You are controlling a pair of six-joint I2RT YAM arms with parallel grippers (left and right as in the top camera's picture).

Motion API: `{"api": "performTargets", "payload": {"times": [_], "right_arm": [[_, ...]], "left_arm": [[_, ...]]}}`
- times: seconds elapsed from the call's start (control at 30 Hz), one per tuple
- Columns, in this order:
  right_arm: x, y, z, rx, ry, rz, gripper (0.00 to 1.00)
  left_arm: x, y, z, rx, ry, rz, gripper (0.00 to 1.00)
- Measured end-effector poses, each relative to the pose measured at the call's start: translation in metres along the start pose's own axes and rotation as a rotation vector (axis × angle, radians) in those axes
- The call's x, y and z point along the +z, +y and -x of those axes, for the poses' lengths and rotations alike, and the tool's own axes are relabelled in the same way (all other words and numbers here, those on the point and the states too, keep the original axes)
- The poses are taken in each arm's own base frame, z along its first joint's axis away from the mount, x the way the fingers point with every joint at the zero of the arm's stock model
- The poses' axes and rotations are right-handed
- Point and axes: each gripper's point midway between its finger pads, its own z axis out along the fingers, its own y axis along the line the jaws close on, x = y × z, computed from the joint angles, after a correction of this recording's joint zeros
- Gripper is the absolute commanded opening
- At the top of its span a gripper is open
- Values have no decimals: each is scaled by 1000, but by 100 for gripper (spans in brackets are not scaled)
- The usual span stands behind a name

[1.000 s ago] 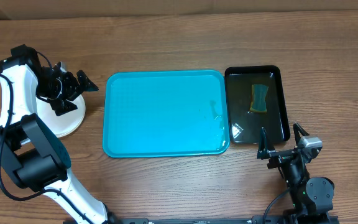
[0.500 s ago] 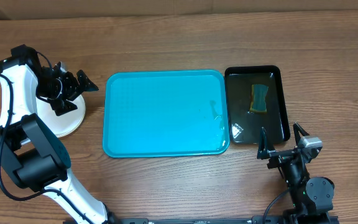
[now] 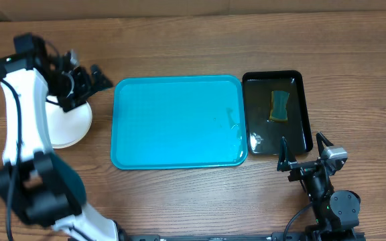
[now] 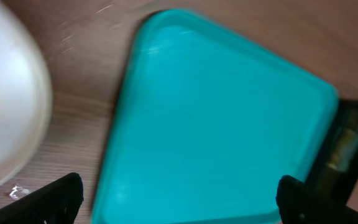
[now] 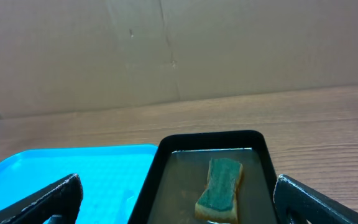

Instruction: Clean dirty plates on tray and stack at the side

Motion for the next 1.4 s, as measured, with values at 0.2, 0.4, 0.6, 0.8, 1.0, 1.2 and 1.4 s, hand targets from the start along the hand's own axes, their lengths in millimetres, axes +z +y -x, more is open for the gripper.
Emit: {"api": "performTargets", "payload": {"times": [0.2,0.4,0.6,0.8,1.0,1.2,1.4], "right_arm": [[0,0,0,0,0,0,100],[0,0,0,0,0,-1,100],[0,-1,0,0,0,-2,100],[0,-1,0,0,0,-2,100],[0,-1,0,0,0,-2,100],[0,-1,0,0,1,-3,100],[0,-1,0,0,1,-3,100]], "left_arm": [[-84,-109,-42,296,-202,-103,100],[-166,-172,-111,529,-388,-231,100],[-231,-179,-165,626,-567,-300,100],[-243,-162,-206,621,-553,-295,100],[-254,-145,-248,639,-600,-309,100],[-243,-121,-279,664,-687,-316,100],[-238,-120,-260,723,-962,-340,100]]}}
